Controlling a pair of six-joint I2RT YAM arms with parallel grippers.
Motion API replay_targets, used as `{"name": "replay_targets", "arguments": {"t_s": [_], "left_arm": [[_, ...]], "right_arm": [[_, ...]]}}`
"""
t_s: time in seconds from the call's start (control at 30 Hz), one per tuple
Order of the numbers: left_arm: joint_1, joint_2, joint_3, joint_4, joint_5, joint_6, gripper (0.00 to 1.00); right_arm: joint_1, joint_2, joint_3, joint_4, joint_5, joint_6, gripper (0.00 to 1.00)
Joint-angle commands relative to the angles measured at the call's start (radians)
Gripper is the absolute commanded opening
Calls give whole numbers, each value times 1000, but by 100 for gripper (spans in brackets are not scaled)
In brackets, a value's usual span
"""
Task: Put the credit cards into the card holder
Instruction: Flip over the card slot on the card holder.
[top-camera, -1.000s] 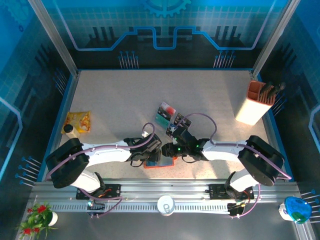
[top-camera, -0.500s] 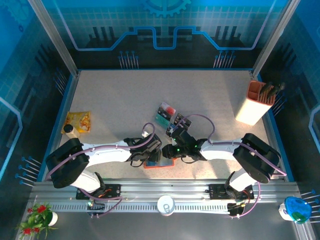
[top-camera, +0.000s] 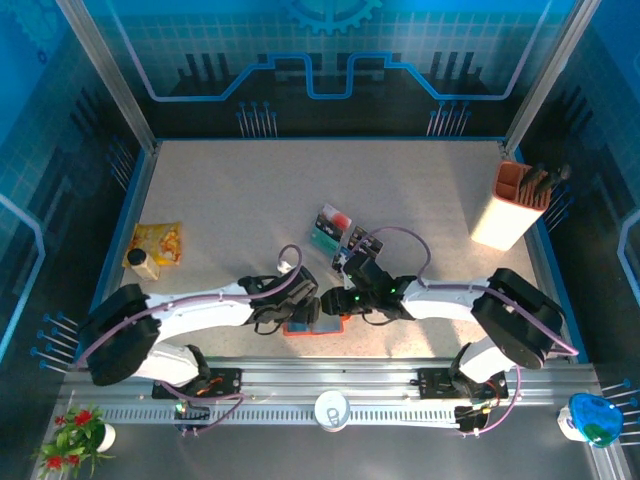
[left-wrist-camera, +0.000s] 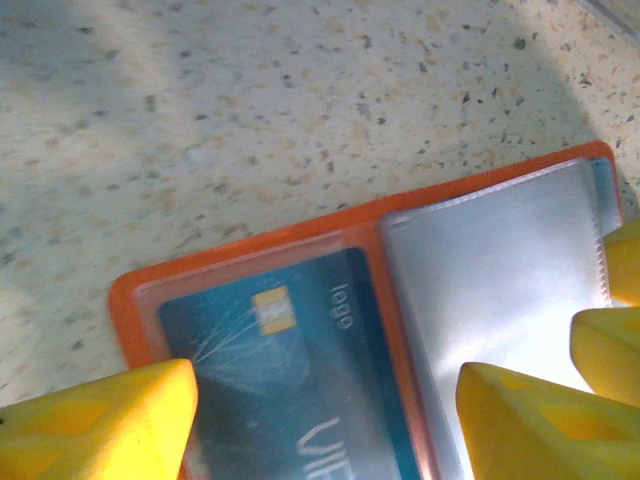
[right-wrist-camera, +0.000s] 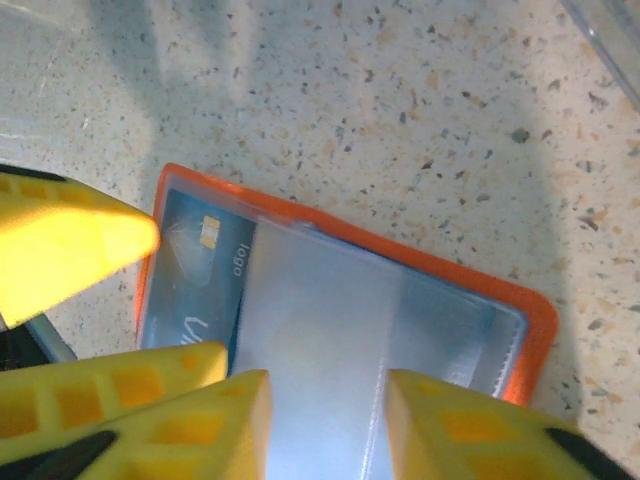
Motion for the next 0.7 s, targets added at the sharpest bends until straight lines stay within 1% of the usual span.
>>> {"name": "replay_targets", "arguments": {"t_s": [0.0,0.13,0.3,0.47,0.67], "left_arm": [[2,-125,-3,1,-41,-10,80],[44,-252,-48,-10,-37,-39,85],[91,-375,-92,-43,-31,-58,86],[127,-463,-109,-82,-35,-62,86],[154,-534,-118,-117,-46,-77,87]], "right_arm": [[31,-33,38,2,-22,11,45],[65,-24,55,13,-13,34,50],[108,21,96,34,-4,59,51],[144,98,150,59,5,84,53],[164,211,191,135,-3,132,54]]}}
